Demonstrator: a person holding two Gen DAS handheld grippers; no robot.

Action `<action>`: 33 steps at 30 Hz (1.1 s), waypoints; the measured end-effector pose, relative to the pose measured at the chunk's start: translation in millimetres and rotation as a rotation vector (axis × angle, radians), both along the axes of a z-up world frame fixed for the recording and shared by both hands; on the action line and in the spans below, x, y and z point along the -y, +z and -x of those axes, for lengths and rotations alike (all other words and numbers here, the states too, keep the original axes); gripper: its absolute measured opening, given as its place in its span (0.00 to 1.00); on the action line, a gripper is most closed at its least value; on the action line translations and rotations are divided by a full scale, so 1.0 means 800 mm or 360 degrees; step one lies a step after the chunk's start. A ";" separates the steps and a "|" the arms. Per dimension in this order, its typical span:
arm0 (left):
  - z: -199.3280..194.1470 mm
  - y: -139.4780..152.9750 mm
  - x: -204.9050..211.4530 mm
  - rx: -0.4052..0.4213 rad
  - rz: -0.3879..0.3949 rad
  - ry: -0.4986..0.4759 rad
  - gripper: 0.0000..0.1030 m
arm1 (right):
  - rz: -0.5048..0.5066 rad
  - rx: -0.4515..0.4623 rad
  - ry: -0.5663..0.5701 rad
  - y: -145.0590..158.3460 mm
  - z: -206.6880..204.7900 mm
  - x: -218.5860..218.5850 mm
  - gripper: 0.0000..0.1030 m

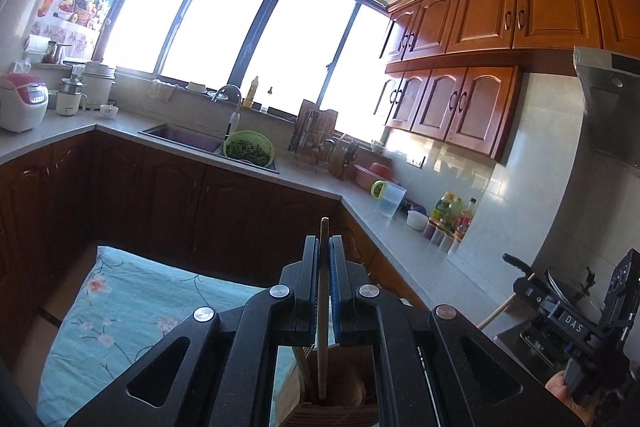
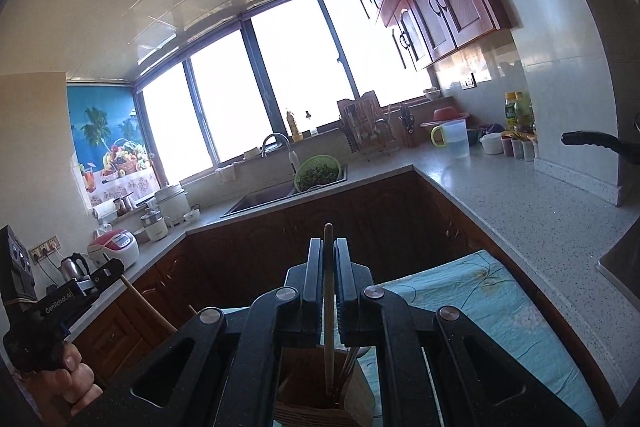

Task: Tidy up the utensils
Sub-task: 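Insert both chopsticks into the holder and open both tools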

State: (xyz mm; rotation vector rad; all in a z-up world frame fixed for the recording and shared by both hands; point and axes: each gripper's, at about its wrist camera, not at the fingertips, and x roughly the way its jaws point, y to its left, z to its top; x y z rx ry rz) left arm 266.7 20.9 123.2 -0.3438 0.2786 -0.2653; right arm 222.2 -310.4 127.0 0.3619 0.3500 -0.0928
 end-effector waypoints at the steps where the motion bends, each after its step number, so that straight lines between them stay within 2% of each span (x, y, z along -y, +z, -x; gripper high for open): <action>1: -0.004 -0.010 0.003 -0.0014 -0.0003 0.0009 0.03 | -0.0002 -0.0012 -0.0004 -0.009 -0.002 0.000 0.05; 7: -0.022 -0.062 0.028 -0.0114 -0.0025 0.0015 0.03 | -0.0029 -0.0108 -0.0003 -0.059 -0.009 -0.005 0.05; 13: -0.048 -0.090 0.049 -0.0216 -0.0075 -0.0024 0.04 | -0.0045 -0.0212 0.0024 -0.091 -0.017 -0.012 0.05; 27: -0.078 -0.073 0.038 -0.0250 -0.0103 -0.0054 0.04 | -0.0059 -0.0227 0.0020 -0.090 -0.023 -0.009 0.06; 30: -0.071 -0.073 0.035 -0.0255 -0.0115 -0.0054 0.05 | -0.0078 -0.0232 0.0028 -0.089 -0.023 -0.007 0.10; 31: -0.068 -0.073 0.032 -0.0258 -0.0112 -0.0053 0.09 | -0.0091 -0.0231 0.0030 -0.089 -0.022 -0.005 0.13; 32: -0.063 -0.074 0.029 -0.0260 -0.0103 -0.0052 0.13 | -0.0100 -0.0224 0.0027 -0.087 -0.020 -0.004 0.21; 33: -0.057 -0.073 0.027 -0.0261 -0.0091 -0.0037 0.25 | -0.0105 -0.0208 0.0019 -0.085 -0.016 -0.003 0.26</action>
